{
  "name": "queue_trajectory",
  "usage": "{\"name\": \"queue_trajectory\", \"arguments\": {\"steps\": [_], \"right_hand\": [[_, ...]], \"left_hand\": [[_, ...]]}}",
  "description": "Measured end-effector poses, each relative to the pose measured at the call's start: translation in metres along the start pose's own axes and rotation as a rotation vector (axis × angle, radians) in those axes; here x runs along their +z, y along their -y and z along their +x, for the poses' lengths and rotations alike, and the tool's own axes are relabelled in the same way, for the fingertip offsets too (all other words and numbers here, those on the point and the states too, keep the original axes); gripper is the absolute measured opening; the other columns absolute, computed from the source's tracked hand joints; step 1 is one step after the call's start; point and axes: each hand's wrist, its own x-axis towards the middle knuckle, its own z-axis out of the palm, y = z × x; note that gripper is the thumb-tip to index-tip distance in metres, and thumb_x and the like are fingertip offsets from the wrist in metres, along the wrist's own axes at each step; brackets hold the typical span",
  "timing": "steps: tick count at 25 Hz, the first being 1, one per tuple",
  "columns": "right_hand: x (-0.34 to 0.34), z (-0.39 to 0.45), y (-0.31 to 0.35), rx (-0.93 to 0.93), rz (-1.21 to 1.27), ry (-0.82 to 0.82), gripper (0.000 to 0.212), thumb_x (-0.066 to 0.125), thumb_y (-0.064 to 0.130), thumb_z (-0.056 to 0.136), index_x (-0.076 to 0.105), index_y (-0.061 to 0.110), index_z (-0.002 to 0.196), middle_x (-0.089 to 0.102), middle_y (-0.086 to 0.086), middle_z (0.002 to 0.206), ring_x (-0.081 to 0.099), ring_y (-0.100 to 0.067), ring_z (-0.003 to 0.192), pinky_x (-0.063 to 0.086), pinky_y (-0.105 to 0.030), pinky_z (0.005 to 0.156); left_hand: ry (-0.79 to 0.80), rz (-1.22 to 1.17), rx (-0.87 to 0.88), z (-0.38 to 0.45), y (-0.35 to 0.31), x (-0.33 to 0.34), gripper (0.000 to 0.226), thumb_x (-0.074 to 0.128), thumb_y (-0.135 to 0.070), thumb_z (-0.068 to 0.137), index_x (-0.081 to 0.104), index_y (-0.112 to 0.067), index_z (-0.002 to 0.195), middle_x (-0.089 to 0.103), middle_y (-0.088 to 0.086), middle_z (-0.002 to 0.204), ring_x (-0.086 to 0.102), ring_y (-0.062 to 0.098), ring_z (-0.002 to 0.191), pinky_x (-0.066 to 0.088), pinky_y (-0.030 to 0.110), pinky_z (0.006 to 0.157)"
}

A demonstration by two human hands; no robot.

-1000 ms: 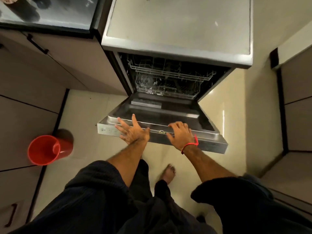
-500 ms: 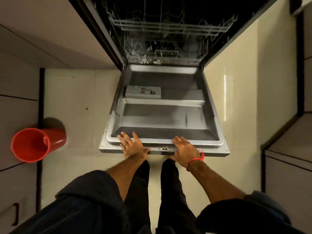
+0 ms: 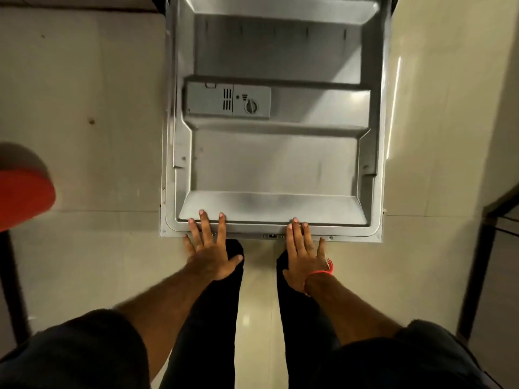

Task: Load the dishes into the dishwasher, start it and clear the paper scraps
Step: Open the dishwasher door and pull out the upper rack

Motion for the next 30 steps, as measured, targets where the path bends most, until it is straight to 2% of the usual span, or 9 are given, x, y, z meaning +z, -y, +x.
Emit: {"name": "queue_trajectory", "arguments": {"steps": [8, 11, 15, 19, 21, 23, 24, 27, 30], "right_hand": [[0.042, 0.08, -0.014, -0.021, -0.097, 0.009, 0.086, 0.036, 0.035, 0.094, -0.024, 0.014, 0.152, -0.036, -0.004, 0.156, -0.026, -0.025, 0.148, -0.01, -0.06, 0.118], [0.04, 0.102, -0.018, -0.033, -0.134, 0.051, 0.084, 0.033, 0.029, 0.09, -0.021, 0.013, 0.153, -0.032, -0.005, 0.159, -0.022, -0.026, 0.15, -0.006, -0.061, 0.118], [0.04, 0.108, -0.018, -0.032, -0.148, 0.064, 0.082, 0.032, 0.026, 0.09, -0.018, 0.011, 0.154, -0.029, -0.008, 0.16, -0.019, -0.028, 0.15, -0.001, -0.06, 0.119], [0.024, 0.103, -0.019, -0.044, -0.097, 0.12, 0.083, 0.039, 0.028, 0.092, -0.014, 0.017, 0.156, -0.026, 0.0, 0.162, -0.014, -0.024, 0.152, -0.001, -0.064, 0.118], [-0.002, 0.104, -0.022, -0.026, 0.05, 0.136, 0.074, 0.04, 0.029, 0.097, -0.001, 0.024, 0.158, -0.015, 0.006, 0.165, -0.006, -0.022, 0.153, 0.002, -0.064, 0.118], [-0.034, 0.101, -0.021, -0.011, 0.289, 0.023, 0.064, 0.043, 0.033, 0.099, 0.015, 0.027, 0.157, 0.001, 0.005, 0.166, 0.007, -0.022, 0.153, 0.01, -0.058, 0.12], [-0.053, 0.099, -0.019, -0.003, 0.449, -0.065, 0.061, 0.047, 0.035, 0.099, 0.024, 0.025, 0.155, 0.013, 0.002, 0.165, 0.016, -0.022, 0.151, 0.016, -0.051, 0.121], [-0.121, 0.09, -0.015, 0.035, 0.971, -0.272, 0.046, 0.06, 0.03, 0.097, 0.051, 0.016, 0.14, 0.051, -0.006, 0.145, 0.048, -0.021, 0.133, 0.035, -0.024, 0.106], [-0.216, 0.076, -0.019, -0.01, 1.212, -0.43, 0.037, 0.066, 0.027, 0.093, 0.062, 0.012, 0.127, 0.061, -0.004, 0.128, 0.056, -0.018, 0.118, 0.039, -0.022, 0.096]], "left_hand": [[0.0, 0.103, 0.033, 0.08, 0.009, 0.03, 0.095, 0.036, -0.069, 0.096, -0.029, -0.029, 0.153, -0.038, 0.02, 0.157, -0.023, 0.047, 0.148, -0.007, 0.057, 0.122], [0.066, 0.159, 0.101, 0.101, 0.02, 0.016, 0.085, 0.031, -0.063, 0.1, -0.021, -0.029, 0.157, -0.033, 0.019, 0.16, -0.015, 0.045, 0.151, -0.008, 0.057, 0.12], [0.136, 0.177, 0.135, 0.11, 0.029, 0.009, 0.081, 0.033, -0.059, 0.102, -0.02, -0.031, 0.157, -0.035, 0.016, 0.16, -0.017, 0.042, 0.151, -0.008, 0.056, 0.12], [-0.03, 0.094, 0.173, 0.092, 0.028, 0.004, 0.073, 0.033, -0.055, 0.103, 0.001, -0.024, 0.161, -0.013, 0.011, 0.168, 0.004, 0.04, 0.154, 0.006, 0.059, 0.122], [-0.109, 0.054, 0.189, 0.077, 0.022, -0.008, 0.071, 0.034, -0.055, 0.103, 0.007, -0.022, 0.161, -0.007, 0.009, 0.169, 0.01, 0.035, 0.154, 0.008, 0.059, 0.122], [-0.191, 0.025, 0.221, 0.06, 0.013, -0.029, 0.07, 0.034, -0.055, 0.103, 0.01, -0.023, 0.161, -0.009, 0.007, 0.169, 0.009, 0.033, 0.155, 0.01, 0.059, 0.121], [-0.241, 0.003, 0.238, 0.051, 0.007, -0.043, 0.069, 0.035, -0.054, 0.103, 0.011, -0.024, 0.161, -0.01, 0.006, 0.168, 0.008, 0.033, 0.155, 0.011, 0.059, 0.122], [-0.351, -0.168, 0.261, 0.037, -0.006, -0.101, 0.067, 0.038, -0.056, 0.102, 0.017, -0.03, 0.159, -0.008, 0.003, 0.169, 0.01, 0.033, 0.154, 0.014, 0.058, 0.122], [-0.435, -0.502, 0.271, 0.025, -0.018, -0.185, 0.08, 0.042, -0.074, 0.091, 0.029, -0.03, 0.156, 0.006, 0.006, 0.168, 0.019, 0.034, 0.152, 0.024, 0.055, 0.121]]}}
